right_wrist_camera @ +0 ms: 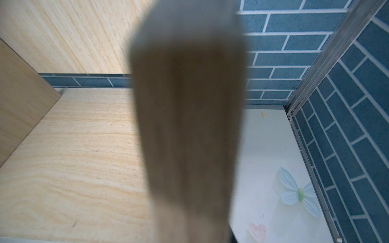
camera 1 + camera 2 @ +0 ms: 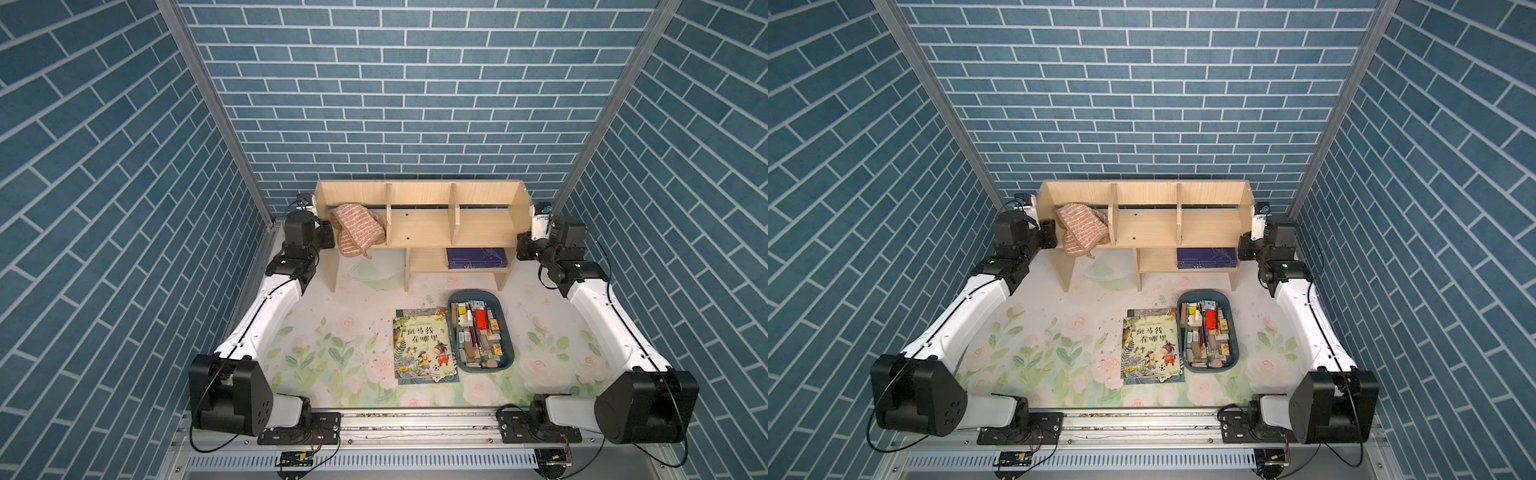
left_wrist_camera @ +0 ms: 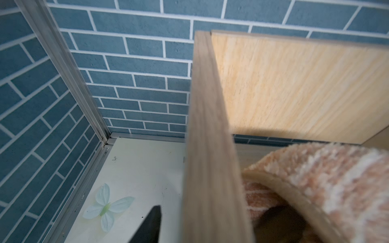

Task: Wipe the bookshelf clean with a cloth
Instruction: Hold the shelf at the center of the board.

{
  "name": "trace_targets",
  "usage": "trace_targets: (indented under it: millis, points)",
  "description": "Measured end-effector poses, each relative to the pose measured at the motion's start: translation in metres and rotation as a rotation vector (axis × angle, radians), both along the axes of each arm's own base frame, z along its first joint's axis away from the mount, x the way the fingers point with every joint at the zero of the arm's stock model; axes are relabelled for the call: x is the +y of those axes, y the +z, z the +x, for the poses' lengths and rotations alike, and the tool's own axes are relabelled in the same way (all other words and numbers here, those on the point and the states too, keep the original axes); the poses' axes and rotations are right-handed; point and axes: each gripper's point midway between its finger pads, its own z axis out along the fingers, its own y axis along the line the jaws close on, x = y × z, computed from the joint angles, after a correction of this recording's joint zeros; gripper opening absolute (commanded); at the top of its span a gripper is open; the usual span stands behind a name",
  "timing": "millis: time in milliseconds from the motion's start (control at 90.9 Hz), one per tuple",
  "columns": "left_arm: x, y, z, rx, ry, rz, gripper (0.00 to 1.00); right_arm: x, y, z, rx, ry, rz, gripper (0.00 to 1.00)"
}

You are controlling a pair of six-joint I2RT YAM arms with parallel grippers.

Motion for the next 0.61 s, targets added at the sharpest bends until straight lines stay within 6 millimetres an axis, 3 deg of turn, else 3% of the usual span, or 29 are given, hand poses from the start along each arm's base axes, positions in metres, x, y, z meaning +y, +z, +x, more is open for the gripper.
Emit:
trace_targets:
  millis: [55, 220, 363, 429, 495, 605]
  points:
    - [0.004, 0.01, -0.004, -0.027, 0.025, -0.007, 0.79, 0.0, 0.0, -0.002, -0.002, -0.002, 0.003, 0.0]
    - [0.017, 0.056, -0.025, -0.141, 0.091, -0.04, 0.79, 0.0, 0.0, -0.005, 0.0, -0.01, 0.001, 0.0]
    - [0.014, 0.092, -0.047, -0.229, 0.08, -0.08, 0.69, 0.0, 0.0, -0.006, 0.001, -0.019, 0.002, 0.0]
    - [-0.009, 0.101, -0.055, -0.248, 0.014, -0.095, 0.65, -0.001, 0.0, -0.006, 0.002, -0.021, 0.001, 0.0]
    - [-0.047, 0.103, -0.058, -0.242, -0.094, -0.098, 0.62, -0.001, 0.0, -0.006, 0.002, -0.022, 0.002, 0.0]
    - [-0.103, 0.086, -0.053, -0.181, -0.24, -0.086, 0.66, -0.001, 0.0, -0.005, 0.002, -0.023, 0.003, 0.0]
